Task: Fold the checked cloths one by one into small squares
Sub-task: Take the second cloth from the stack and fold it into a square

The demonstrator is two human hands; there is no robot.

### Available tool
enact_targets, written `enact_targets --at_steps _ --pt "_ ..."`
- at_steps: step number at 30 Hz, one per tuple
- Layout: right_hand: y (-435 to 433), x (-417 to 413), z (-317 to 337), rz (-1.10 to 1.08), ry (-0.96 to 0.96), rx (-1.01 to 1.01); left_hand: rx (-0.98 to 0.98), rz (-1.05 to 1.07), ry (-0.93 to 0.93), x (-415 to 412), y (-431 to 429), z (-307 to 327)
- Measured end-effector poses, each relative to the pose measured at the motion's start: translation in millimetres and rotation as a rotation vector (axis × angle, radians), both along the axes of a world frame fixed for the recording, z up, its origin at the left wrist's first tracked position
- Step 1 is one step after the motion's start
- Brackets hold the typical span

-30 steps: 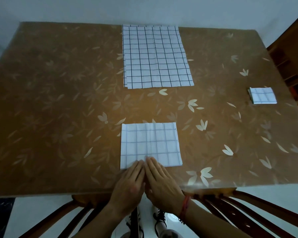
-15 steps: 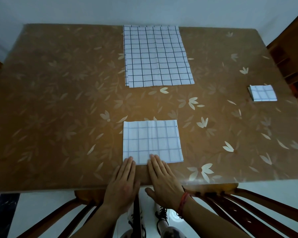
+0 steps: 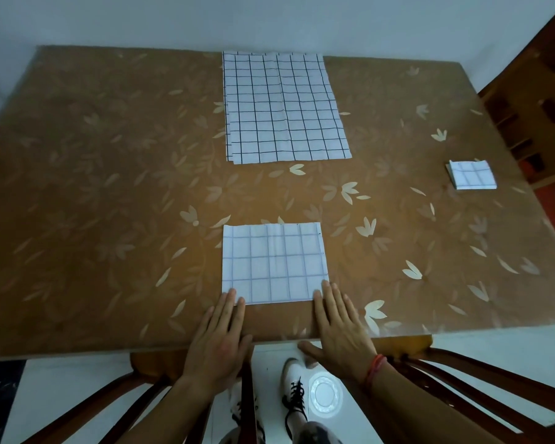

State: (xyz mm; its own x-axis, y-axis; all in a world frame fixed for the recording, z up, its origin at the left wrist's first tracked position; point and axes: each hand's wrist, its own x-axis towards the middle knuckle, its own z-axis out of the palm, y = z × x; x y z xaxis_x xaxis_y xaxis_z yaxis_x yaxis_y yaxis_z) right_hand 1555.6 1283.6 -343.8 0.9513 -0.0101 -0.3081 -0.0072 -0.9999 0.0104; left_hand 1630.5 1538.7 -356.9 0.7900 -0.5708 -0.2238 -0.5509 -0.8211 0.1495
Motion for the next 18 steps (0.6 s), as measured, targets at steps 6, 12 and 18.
enact_targets --at_steps 6,12,18 --pt "2.5 5.9 1.9 -0.036 -0.036 0.037 -0.003 0.006 0.008 1.0 -1.6 3.0" --pt "-8.6 43.4 27.7 -0.236 -0.075 0.294 0.004 0.027 0.022 0.7 -2.0 1.8" --pt "-19.8 94.7 35.6 -0.682 -0.117 0.575 -0.027 0.039 0.031 1.1 -2.7 1.6"
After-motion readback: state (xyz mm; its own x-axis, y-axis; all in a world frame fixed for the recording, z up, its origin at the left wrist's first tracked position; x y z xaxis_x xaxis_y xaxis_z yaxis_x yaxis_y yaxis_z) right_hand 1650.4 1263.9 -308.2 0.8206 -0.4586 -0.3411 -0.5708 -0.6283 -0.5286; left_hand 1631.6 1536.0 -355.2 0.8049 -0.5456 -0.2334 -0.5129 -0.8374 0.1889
